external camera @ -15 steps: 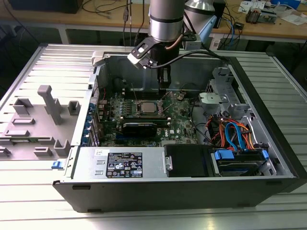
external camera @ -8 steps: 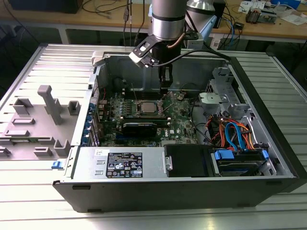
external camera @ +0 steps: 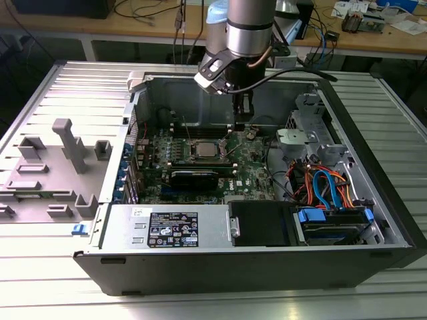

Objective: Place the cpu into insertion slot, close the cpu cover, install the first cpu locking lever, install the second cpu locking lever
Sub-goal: 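Close the cpu cover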

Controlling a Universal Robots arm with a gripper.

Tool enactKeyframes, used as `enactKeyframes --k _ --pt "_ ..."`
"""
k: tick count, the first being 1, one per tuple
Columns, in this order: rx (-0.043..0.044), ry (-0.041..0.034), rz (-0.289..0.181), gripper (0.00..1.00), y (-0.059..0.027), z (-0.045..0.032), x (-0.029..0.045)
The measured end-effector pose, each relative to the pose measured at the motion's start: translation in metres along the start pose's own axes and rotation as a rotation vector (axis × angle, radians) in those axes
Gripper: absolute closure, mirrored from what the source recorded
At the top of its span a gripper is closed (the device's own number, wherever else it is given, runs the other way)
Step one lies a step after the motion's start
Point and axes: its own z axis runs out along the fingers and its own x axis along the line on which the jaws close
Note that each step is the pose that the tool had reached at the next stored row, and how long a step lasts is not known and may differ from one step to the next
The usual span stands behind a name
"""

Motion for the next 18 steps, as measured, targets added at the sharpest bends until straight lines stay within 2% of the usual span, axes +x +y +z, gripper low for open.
enactKeyframes --k 5,7,11,12,18 --pt "0.0022 0.0001 0.0 0.89 0.0137 0.0014 0.0004" --pt "0.0091 -0.0002 -0.001 0.89 0.0212 0.0047 0.001" --pt "0.0191 -0.0001 -0.002 0.89 0.0274 0.0103 0.0029" --pt "0.025 0.0 -0.003 0.89 0.0313 0.0123 0.0035" --pt "0.0344 0.0011 -0.023 0.89 0.0318 0.0209 0.0041"
